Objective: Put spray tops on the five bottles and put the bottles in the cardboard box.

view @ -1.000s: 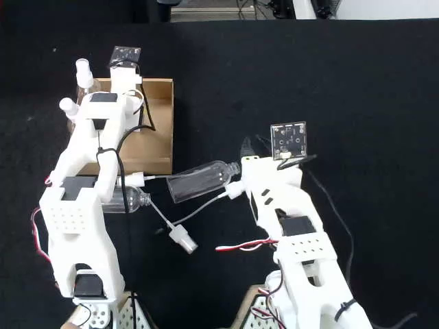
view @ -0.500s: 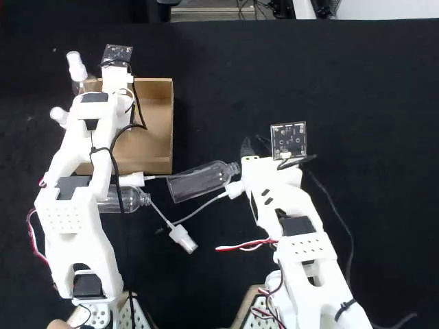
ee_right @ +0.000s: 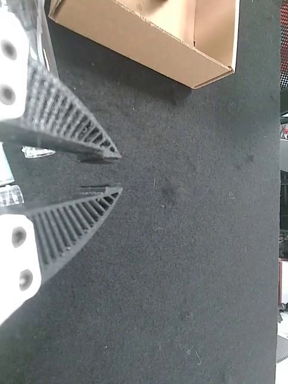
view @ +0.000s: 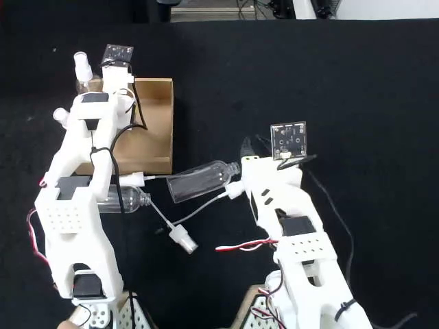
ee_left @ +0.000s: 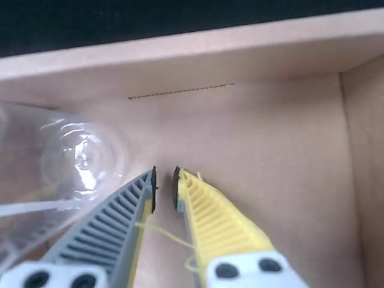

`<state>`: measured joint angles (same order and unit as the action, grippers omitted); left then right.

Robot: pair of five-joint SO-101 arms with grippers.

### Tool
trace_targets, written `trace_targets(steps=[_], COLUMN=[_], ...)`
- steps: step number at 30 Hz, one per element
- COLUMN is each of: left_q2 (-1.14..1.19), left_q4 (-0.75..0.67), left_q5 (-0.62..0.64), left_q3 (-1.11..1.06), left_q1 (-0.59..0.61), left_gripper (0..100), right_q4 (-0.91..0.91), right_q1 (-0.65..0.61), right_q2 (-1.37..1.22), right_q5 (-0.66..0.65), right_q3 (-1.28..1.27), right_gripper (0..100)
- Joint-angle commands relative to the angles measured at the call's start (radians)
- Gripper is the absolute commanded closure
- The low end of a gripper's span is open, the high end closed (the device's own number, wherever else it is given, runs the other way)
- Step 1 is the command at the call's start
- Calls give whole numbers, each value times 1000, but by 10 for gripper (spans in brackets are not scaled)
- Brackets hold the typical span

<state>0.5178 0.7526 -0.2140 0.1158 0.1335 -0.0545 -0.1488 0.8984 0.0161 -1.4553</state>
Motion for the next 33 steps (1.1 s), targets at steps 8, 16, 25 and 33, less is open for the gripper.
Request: trace_targets(steps=[8,16,25,33], left_q2=[-23,-23,-23,-23], left_q4=[17,241,563,862], left_q5=[-3,-3,-3,-12], left_q3=[59,222,472,700], left_q1=[-27,-30,-47,-50], left_gripper=[939,939,939,939], right_q4=[31,31,31,31], right_q1=[15,15,15,15], right_q2=[39,39,39,39], right_q5=[0,0,0,0], right_q3=[12,12,12,10], right_gripper=[949,949,949,949])
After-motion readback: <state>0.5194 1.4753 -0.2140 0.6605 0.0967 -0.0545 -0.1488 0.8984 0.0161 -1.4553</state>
